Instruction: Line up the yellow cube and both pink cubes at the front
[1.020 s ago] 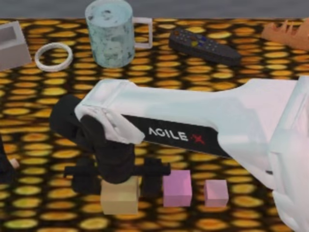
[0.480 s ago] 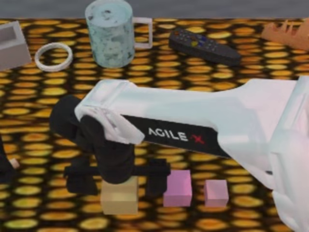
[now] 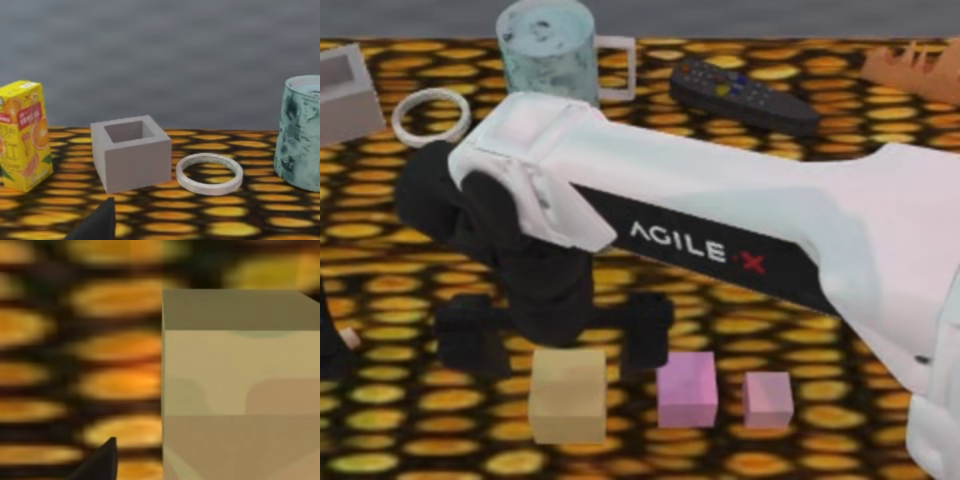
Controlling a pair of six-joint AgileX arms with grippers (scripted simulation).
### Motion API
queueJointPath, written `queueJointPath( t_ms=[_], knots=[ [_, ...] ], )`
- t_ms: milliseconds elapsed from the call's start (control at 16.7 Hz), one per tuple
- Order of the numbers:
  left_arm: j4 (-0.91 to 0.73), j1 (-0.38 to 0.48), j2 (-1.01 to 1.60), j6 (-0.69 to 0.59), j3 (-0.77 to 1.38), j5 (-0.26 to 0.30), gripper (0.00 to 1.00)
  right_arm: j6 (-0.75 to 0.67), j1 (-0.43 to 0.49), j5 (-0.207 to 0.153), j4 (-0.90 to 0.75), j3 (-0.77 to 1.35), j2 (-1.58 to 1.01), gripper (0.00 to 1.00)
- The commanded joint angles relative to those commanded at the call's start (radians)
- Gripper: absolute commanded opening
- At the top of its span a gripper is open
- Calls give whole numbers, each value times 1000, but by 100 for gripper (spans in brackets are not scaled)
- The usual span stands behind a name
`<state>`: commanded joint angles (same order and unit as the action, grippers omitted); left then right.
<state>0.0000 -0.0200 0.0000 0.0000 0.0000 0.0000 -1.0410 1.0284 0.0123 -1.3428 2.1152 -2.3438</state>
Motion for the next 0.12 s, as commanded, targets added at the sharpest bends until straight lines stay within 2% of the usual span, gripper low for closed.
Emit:
queueJointPath(
  t_ms=[120],
  knots=[
    [0,0,0,0,0,0,100,2,1,0,-26,25,8,100]
  ],
)
